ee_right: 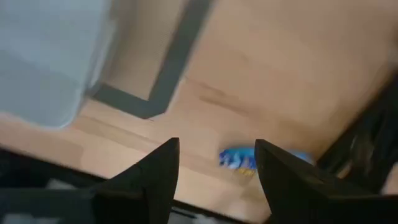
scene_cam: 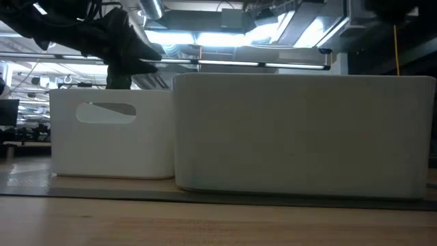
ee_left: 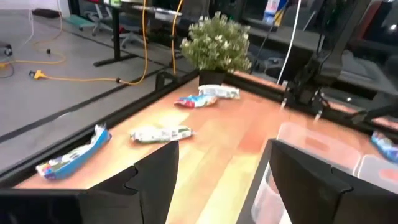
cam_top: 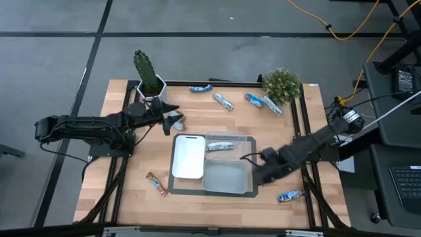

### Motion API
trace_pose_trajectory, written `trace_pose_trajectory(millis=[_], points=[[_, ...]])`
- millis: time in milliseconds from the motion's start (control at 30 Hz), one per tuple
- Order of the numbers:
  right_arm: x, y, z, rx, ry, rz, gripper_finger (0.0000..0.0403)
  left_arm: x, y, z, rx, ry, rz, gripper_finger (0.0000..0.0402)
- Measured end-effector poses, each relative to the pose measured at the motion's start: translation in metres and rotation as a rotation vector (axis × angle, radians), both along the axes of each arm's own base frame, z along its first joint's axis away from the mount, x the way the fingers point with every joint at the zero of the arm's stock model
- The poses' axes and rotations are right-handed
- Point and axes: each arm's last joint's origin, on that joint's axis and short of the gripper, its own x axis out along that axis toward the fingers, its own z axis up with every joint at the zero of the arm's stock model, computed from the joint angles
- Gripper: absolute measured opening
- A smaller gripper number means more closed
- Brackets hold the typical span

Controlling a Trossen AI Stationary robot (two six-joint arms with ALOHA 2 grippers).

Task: Pick and place Granola Bars by type
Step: Put the blue granola bar into the gray bin

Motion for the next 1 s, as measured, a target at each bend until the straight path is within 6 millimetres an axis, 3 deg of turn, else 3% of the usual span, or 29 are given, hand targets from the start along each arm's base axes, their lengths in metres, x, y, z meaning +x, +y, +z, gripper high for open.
trace_pose_trajectory(millis=[133, 267, 433, 633, 867, 1000], points=[[-0.022, 0.026, -0.009, -0.046, 0.051, -0.236, 0.0211, -0.001, 0.0, -0.004, 0.012, 0.032, -0.003, 0.0239], [-0.034, 0.04, -0.025, 0.011, 0.198, -0.244, 0.0211, -0.001, 0.0, -0.005, 0.011, 0.039, -0.002, 0.0239], [-0.032, 0.052, -0.049, -0.024, 0.213, -0.222, 0.0222, -0.001, 0.0, -0.005, 0.011, 0.039, -0.002, 0.0239], [-0.037, 0.065, -0.077, -0.002, 0.15, 0.016, 0.0229, -0.001, 0.0, -0.005, 0.011, 0.039, -0.002, 0.0239], [-0.06, 0.069, -0.089, 0.013, 0.165, 0.416, 0.0227, -0.001, 0.0, -0.005, 0.045, 0.054, 0.006, 0.0239], [-0.066, 0.084, -0.091, 0.101, 0.058, 0.691, 0.0235, -0.001, 0.001, -0.005, 0.022, 0.043, 0.036, 0.0239]])
